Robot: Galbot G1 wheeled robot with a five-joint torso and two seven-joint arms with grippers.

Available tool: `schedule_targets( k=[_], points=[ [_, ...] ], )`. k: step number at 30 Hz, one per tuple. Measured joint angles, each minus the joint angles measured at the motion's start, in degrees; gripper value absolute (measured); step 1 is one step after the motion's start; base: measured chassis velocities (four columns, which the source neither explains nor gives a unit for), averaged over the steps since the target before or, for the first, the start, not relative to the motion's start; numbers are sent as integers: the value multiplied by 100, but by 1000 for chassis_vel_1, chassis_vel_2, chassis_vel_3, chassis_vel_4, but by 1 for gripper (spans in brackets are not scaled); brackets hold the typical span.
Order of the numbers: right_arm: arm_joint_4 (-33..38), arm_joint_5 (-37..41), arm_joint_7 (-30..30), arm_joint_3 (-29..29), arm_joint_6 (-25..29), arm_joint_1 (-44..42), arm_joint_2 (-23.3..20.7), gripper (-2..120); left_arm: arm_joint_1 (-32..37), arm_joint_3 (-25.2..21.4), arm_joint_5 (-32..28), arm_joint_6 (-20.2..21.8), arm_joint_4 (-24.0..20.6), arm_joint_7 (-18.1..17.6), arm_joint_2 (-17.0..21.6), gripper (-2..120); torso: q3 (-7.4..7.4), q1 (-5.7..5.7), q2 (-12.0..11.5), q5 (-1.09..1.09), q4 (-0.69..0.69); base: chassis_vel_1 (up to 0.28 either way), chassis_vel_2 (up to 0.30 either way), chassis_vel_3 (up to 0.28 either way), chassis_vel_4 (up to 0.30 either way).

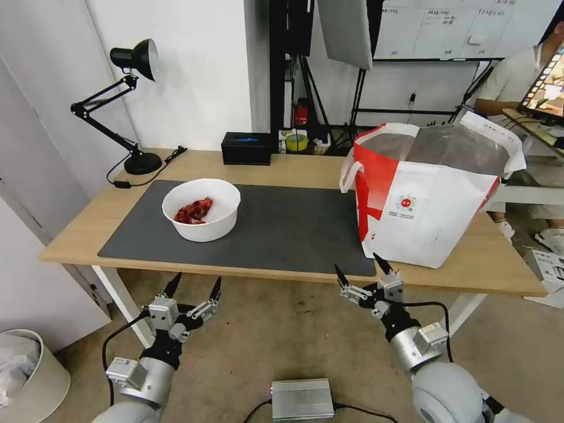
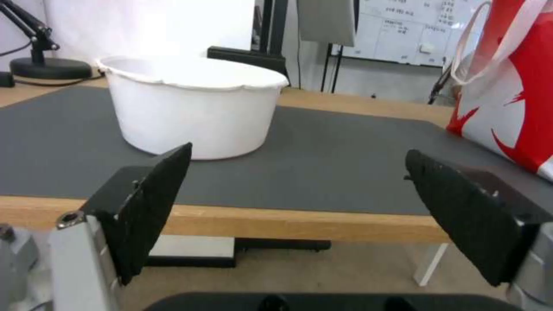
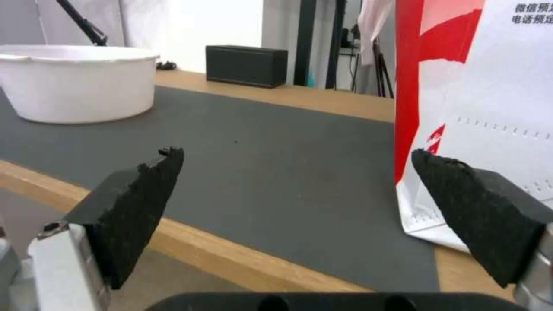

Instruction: Pick up the trash from the table and place it into the takeout bag.

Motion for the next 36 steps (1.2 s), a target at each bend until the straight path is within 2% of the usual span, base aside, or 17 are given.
schedule_targets(
  k=[9,15,17,18,20,21,24,25,26,27,28,31,32,34,36],
  points=[
    [0,-17,3,0,2,-3,2,100,-16,-61,-24,1,-6,-37,16,100,0,0,0,0,0,0,0,0,0],
    [2,-13,3,0,2,7,0,100,-277,-342,-420,100,-92,-396,230,100,0,0,0,0,1,0,0,0,0],
    [3,-10,3,-1,2,9,-1,100,-450,-531,-838,254,-160,-603,499,100,0,0,-1,0,0,0,0,0,0],
    [3,-10,3,-1,2,9,-1,100,-450,-531,-838,254,-160,-603,499,100,0,0,-1,0,0,0,0,0,0],
    [4,-9,3,-2,2,12,-2,100,-589,-655,-1360,444,-228,-841,885,100,0,0,-1,-1,1,0,0,0,0],
    [4,-9,3,-2,2,12,-2,100,-589,-655,-1360,444,-228,-841,885,100,0,0,-1,-1,1,0,0,0,0],
    [6,-5,2,-3,2,15,-3,100,-931,-785,-1969,768,-232,-1230,1462,100,0,0,-1,0,0,0,0,0,0],
    [6,-5,2,-3,2,15,-3,100,-931,-785,-1969,768,-232,-1230,1462,100,0,0,-1,0,0,0,0,0,0],
    [6,-4,2,-4,2,15,-4,100,-1116,-797,-2124,970,-209,-1460,1651,100,0,0,-1,-1,0,0,0,0,0],
    [6,-4,2,-4,2,15,-5,100,-1332,-793,-2335,1181,-188,-1702,1834,100,0,1,-1,-2,1,0,0,0,0],
    [6,-4,2,-4,2,15,-5,100,-1332,-793,-2335,1181,-188,-1702,1834,100,0,1,-1,-2,1,0,0,0,0],
    [7,-3,1,-5,1,17,-6,100,-2029,-620,-3011,1502,-19,-2137,2310,100,1,1,-1,-2,0,0,0,0,0],
    [7,-3,1,-5,1,17,-6,100,-2029,-620,-3011,1502,-19,-2137,2310,100,1,1,-1,-2,0,0,0,0,0],
    [7,-1,0,-5,0,18,-6,100,-2525,-428,-3566,1630,181,-2376,2618,100,1,1,-1,0,0,0,0,0,0],
    [7,0,-1,-5,0,18,-6,100,-2692,-355,-3760,1664,268,-2432,2718,100,1,1,-1,-1,0,0,0,0,0]
  ],
)
